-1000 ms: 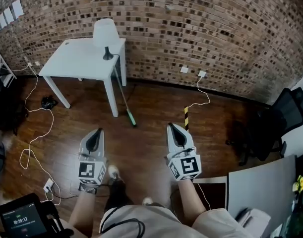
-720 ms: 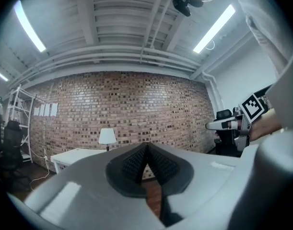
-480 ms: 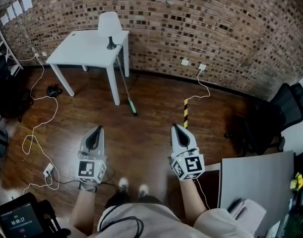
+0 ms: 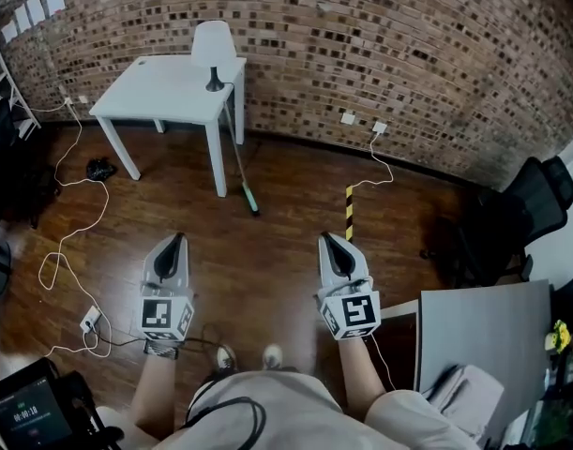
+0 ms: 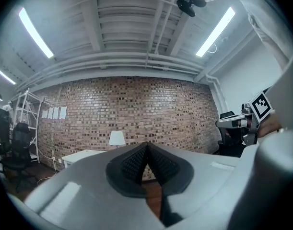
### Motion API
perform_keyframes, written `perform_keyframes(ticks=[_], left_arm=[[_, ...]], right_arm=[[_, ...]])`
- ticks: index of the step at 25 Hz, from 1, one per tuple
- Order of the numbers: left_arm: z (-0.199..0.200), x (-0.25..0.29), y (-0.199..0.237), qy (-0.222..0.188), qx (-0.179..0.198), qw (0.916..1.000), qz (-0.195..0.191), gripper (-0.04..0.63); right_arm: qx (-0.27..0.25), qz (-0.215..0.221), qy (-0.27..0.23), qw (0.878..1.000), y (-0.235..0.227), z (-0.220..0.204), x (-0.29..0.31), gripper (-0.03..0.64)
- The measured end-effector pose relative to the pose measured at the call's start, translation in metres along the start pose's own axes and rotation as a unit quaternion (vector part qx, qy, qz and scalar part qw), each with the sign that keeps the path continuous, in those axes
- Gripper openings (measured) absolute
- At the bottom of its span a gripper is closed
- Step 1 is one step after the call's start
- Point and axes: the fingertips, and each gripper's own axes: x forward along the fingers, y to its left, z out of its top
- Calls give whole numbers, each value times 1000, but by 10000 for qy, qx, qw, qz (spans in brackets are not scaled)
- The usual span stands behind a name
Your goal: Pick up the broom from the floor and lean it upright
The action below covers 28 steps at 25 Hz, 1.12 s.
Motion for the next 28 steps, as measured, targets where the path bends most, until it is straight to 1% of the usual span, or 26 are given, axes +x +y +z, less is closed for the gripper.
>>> perform_keyframes(ticks=[3, 5, 10, 16, 19, 24, 28], left_arm=[[6, 2, 9, -36, 35, 10000, -41, 2], [5, 3, 10, -46, 42, 9999, -84, 2], [2, 10, 7, -41, 65, 9998, -208, 2], [1, 15, 10, -53, 19, 9996, -282, 2], [2, 16, 12, -74, -65, 9995, -286, 2], [1, 18, 11, -67, -63, 9995, -309, 2], [0, 16, 15, -54, -179, 9994, -286, 2]], right_arm=[[-216, 92, 39, 9997, 17, 7, 8, 11], [-259, 119, 47, 9996, 24, 9, 12, 11], [-139, 51, 37, 9999, 30, 7, 21, 11], [-137, 22, 54, 9999, 34, 12, 26, 11], [-101, -11, 49, 9999, 35, 12, 27, 11], [-77, -34, 72, 9999, 34, 10, 27, 11], [-56, -35, 62, 10000, 38, 10, 28, 11]])
